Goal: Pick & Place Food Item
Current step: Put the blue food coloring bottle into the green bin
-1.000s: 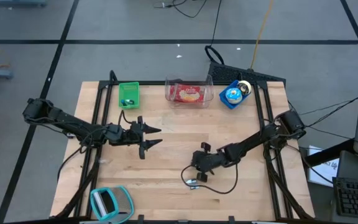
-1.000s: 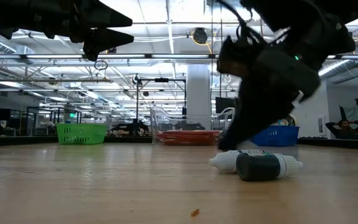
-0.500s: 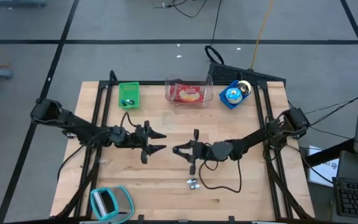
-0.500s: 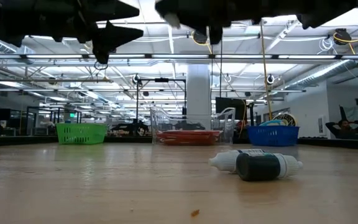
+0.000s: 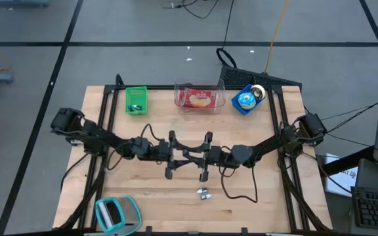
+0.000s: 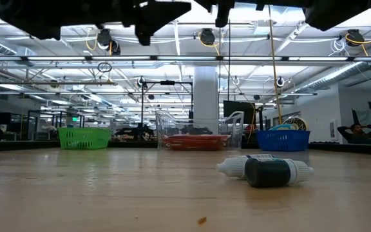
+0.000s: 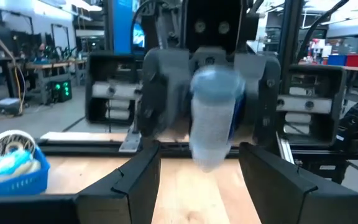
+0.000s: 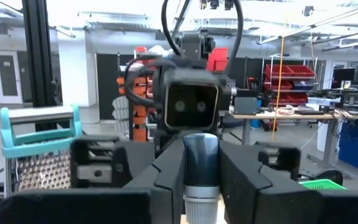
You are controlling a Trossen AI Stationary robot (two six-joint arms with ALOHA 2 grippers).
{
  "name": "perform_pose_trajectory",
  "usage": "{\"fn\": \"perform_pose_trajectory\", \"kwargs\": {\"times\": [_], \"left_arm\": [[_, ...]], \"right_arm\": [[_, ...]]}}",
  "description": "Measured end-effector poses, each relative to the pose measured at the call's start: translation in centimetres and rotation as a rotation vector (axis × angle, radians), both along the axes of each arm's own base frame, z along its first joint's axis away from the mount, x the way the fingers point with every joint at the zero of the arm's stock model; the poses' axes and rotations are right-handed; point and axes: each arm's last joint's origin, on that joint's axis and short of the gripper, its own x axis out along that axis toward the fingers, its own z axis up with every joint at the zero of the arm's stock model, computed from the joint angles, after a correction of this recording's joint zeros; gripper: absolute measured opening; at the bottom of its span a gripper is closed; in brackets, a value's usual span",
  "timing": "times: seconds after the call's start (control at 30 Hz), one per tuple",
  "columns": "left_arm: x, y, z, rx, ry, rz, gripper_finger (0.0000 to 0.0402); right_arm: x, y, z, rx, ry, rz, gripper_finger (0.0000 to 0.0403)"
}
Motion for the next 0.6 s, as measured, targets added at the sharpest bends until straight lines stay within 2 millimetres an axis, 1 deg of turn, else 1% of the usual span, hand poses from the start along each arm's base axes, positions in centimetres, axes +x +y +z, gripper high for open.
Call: {"fn": "perform_pose_trajectory", "kwargs": {"times": [0.13,0.27,0.5,0.6], "left_arm": [[0.73,-0.22,0.41,0.015,-0.010,-0.001,0.0218],[0.72,-0.19,0.53,0.017,-0.012,0.005,0.0218],[0.71,-0.17,0.62,0.055,-0.023,0.015,0.0218],[0.71,-0.08,0.76,0.055,-0.036,0.018,0.0208]], "right_arm": [[-0.10,0.21,0.09,0.003,-0.009,0.005,0.0072],[-0.16,0.42,0.10,-0.003,-0.009,0.007,0.0067],[-0.15,0.42,0.12,0.001,-0.007,0.008,0.0070],[-0.16,0.43,0.15,0.004,-0.010,0.012,0.0066]]}}
